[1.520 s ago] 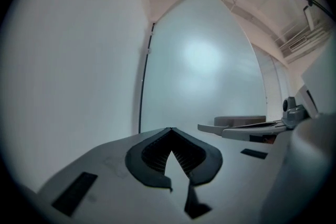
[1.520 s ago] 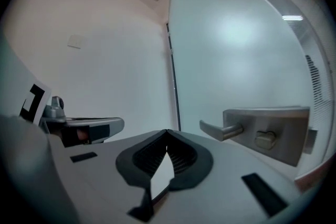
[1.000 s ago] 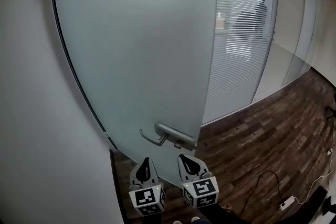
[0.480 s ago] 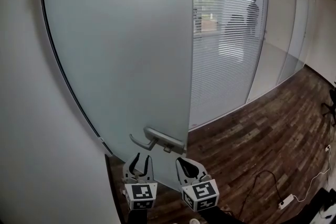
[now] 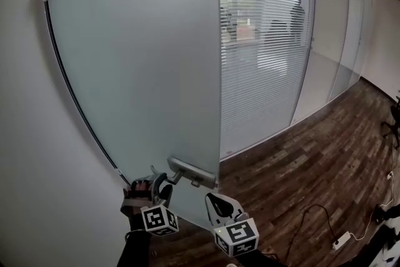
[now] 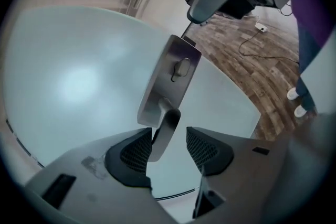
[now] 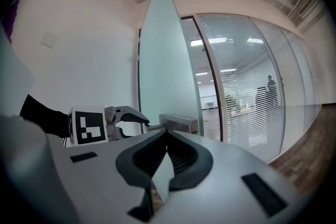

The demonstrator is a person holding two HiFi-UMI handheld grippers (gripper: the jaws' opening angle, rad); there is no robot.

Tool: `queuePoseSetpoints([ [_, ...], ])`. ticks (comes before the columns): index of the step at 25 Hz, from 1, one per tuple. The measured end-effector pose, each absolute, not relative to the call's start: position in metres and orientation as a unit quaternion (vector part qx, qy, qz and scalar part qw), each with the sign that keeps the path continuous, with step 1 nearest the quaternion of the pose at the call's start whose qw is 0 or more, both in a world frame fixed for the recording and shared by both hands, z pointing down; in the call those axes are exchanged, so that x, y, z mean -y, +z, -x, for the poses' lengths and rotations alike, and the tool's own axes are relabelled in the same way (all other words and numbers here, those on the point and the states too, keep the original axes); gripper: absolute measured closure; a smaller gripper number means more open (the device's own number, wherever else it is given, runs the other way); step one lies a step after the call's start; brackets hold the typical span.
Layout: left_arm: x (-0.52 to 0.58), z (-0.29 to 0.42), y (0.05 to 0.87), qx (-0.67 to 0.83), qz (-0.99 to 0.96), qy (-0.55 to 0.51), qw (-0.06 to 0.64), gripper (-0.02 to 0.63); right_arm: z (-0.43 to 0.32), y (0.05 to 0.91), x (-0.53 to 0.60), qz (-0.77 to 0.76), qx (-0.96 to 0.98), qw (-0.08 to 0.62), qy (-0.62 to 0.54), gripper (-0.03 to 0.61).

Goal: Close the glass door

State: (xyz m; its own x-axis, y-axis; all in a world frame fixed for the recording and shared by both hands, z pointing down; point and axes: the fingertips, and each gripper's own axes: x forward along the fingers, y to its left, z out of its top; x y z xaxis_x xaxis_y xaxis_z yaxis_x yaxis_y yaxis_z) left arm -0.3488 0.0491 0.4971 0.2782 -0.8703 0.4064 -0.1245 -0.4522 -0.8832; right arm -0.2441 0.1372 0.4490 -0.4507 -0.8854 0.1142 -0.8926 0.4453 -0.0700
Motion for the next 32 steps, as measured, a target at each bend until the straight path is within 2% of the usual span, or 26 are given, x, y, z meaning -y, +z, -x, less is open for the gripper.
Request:
queuePoseSetpoints([
  [7,-0.034,0.344,0.499,-0.308,0.655,-0.522,0.451,0.437,0.245,0.452,-0.135,-0.523,0.850,0.034,0.062,0.581],
  [9,-0.032,0.343,0.498,-0.296,0.651,-0.529,0.457,0.492,0.243,0.451,-0.132,-0.526,0.848,0.034,0.063,0.580],
  [18,-0.020,0.342,0.496,-0.294,0.669,-0.553,0.399,0.492,0.246,0.451,-0.126,-0.543,0.836,0.038,0.071,0.580],
  [32,0.015,0.319,0.498,-0.288,0.698,-0.539,0.374,0.492,0.219,0.453,-0.100,-0.598,0.797,0.042,0.067,0.581],
])
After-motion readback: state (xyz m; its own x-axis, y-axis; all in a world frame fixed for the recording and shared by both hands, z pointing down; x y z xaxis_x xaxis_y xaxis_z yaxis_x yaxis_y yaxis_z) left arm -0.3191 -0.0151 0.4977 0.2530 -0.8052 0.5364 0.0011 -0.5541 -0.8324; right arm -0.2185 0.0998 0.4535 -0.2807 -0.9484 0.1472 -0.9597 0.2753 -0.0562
